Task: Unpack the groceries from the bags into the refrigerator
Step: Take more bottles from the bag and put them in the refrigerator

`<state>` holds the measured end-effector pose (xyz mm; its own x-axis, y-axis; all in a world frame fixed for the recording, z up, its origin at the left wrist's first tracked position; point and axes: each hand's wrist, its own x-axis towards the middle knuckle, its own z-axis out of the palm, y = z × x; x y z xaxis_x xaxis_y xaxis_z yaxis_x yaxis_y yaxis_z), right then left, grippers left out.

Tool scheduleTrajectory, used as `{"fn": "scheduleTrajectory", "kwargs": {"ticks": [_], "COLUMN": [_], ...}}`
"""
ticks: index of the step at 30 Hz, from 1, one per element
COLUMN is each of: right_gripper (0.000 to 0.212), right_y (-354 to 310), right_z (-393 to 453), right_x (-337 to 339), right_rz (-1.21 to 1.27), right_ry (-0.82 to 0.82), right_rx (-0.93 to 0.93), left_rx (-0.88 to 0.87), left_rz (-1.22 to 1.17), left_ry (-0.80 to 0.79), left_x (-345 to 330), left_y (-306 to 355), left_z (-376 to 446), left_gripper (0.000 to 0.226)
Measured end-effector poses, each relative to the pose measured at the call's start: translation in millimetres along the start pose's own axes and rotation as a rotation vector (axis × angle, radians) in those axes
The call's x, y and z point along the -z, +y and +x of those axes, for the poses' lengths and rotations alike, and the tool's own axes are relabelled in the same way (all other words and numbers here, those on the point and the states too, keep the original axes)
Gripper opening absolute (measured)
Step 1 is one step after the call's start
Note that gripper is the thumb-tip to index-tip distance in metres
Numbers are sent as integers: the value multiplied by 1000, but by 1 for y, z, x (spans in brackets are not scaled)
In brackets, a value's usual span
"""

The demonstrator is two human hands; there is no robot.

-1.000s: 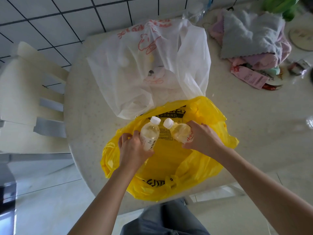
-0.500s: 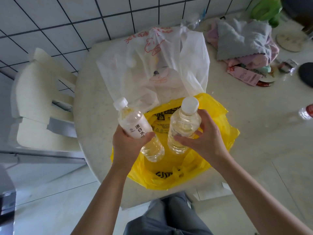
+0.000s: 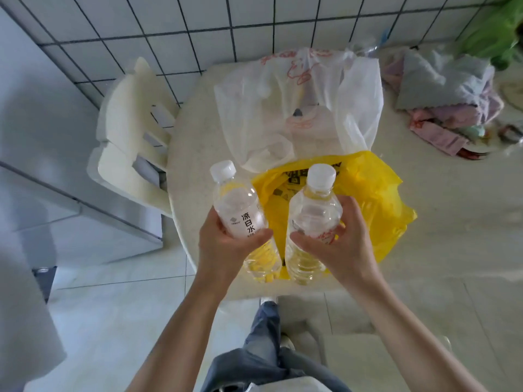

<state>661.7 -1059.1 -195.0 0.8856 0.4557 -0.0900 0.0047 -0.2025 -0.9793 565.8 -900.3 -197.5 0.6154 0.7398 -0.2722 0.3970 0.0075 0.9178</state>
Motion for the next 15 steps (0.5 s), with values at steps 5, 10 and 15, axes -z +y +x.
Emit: {"fn": "scheduleTrajectory", "kwargs": {"ticks": [5, 10, 15], "right_gripper": [74, 73, 72], "right_y": [11, 19, 21], "right_z": [-43, -91, -137], "right_x": [4, 3, -14], "right_rz": [-54, -111, -125], "right_ry": [-35, -121, -273], "right_rx": [-4, 39, 72], "left_rx": [1, 48, 84], "left_rz": [-38, -52, -72], "left_ry": [60, 184, 318], "left_x": [6, 20, 45], "left_y": [-15, -41, -66], "left_z": [-65, -135, -195], "left_gripper": [61, 60, 60]}}
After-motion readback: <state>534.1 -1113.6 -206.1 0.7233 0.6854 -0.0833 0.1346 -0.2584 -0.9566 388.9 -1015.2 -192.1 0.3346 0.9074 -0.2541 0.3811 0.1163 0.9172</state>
